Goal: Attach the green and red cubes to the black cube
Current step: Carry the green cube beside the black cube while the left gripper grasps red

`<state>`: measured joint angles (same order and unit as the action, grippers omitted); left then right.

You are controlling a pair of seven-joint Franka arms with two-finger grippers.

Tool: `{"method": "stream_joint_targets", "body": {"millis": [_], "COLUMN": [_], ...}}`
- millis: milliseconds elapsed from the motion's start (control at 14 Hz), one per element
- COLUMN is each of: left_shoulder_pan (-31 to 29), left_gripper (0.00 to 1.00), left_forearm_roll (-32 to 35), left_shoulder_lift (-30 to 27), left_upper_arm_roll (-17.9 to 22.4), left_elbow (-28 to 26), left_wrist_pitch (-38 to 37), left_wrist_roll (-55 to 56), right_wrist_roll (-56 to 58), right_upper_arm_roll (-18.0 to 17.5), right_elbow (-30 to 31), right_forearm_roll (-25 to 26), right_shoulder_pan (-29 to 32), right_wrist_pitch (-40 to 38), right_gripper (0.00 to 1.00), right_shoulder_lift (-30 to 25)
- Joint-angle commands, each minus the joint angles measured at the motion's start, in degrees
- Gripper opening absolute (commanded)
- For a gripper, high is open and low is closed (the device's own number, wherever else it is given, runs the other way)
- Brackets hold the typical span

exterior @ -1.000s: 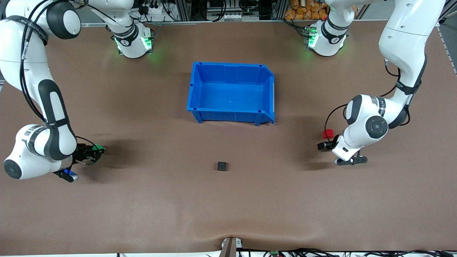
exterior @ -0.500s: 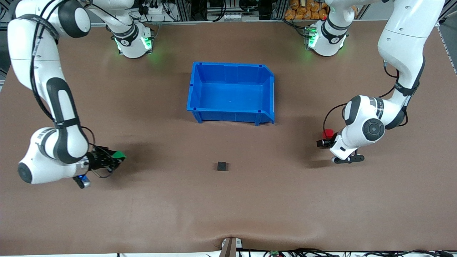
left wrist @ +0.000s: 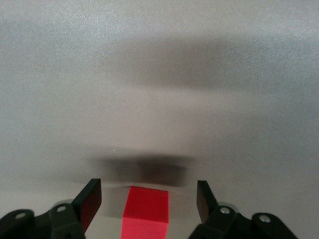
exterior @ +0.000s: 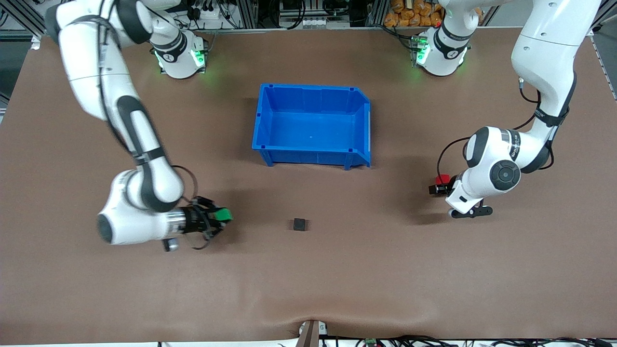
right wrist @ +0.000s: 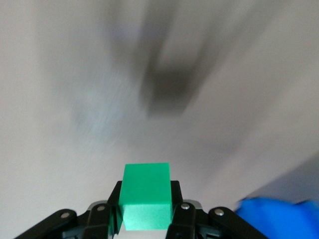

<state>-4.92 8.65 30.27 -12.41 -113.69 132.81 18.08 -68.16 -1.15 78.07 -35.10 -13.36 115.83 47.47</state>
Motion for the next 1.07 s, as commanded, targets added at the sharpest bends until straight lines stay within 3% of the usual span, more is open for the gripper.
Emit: {"method": "stream_joint_targets", "body": {"millis": [0, 286, 643, 786, 1000], "left_shoulder_pan": [-0.1, -0.1, 0.0, 0.0, 0.1], "left_gripper": [0.82, 0.77, 0.59, 0.44, 0.0], "left_forearm_roll": [1.0, 1.0, 1.0, 1.0, 1.0], "left_shoulder_lift": [-2.0, -2.0, -2.0, -2.0, -1.9], "left_upper_arm_roll": [-0.2, -0.3, -0.3, -0.4, -0.6], "left_elbow": [-1.9, -2.6, -2.9, -2.9, -2.8], "left_wrist_pitch": [-1.1, -1.1, -2.7, -2.8, -3.4], "left_wrist_roll": [0.9, 0.9, 1.0, 1.1, 2.2], "right_wrist_roll": [-11.9, -23.0, -26.1, -28.0, -28.4], "right_upper_arm_roll": [0.8, 0.9, 0.9, 1.2, 1.2], "right_elbow": [0.2, -0.1, -2.1, -3.2, -3.2], "right_forearm_roll": [-1.7, -1.5, -1.5, -1.2, -1.3], "right_shoulder_pan": [-6.2, -12.8, -13.6, -15.5, -15.6], "right_wrist_pitch": [8.2, 20.9, 22.0, 24.1, 25.8], "right_gripper": [0.0, 0.0, 0.0, 0.0, 0.0], "right_shoulder_lift": [2.0, 4.8, 6.2, 7.5, 7.8]}}
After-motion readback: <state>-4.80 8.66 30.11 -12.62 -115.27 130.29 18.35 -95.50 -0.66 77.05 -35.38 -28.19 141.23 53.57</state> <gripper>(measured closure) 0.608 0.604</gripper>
